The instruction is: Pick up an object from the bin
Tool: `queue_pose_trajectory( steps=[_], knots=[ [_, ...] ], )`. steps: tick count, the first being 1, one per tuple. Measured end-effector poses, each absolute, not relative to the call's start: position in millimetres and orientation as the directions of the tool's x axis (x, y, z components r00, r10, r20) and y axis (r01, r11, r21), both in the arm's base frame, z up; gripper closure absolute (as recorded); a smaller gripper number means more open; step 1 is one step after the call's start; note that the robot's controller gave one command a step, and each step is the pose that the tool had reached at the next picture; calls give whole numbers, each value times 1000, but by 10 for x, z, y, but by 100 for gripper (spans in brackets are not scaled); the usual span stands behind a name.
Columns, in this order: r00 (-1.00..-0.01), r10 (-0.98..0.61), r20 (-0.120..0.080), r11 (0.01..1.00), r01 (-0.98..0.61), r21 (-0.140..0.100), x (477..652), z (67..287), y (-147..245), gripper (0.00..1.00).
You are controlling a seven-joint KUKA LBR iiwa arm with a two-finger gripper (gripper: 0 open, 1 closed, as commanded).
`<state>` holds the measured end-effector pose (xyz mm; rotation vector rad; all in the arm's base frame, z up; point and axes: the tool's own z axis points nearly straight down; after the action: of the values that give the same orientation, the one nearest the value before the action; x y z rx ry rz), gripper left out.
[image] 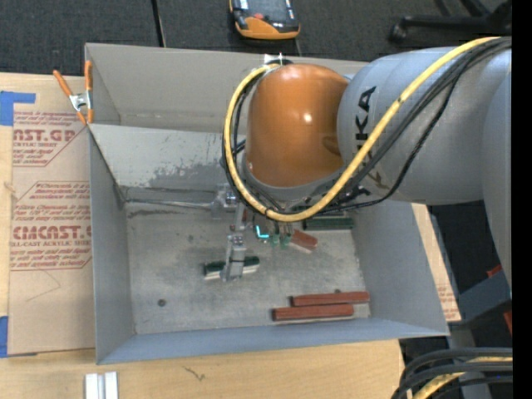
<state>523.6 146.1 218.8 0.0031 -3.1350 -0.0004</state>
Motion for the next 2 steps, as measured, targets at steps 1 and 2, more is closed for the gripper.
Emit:
queue_pose_trajectory(
  steps=[1,2],
  knots=[
    [-1000,0,-1,1000,0,1,5254,2229,1452,0],
    [-999,32,-6,999,32,3,5306,1512,1253,0]
  ],
)
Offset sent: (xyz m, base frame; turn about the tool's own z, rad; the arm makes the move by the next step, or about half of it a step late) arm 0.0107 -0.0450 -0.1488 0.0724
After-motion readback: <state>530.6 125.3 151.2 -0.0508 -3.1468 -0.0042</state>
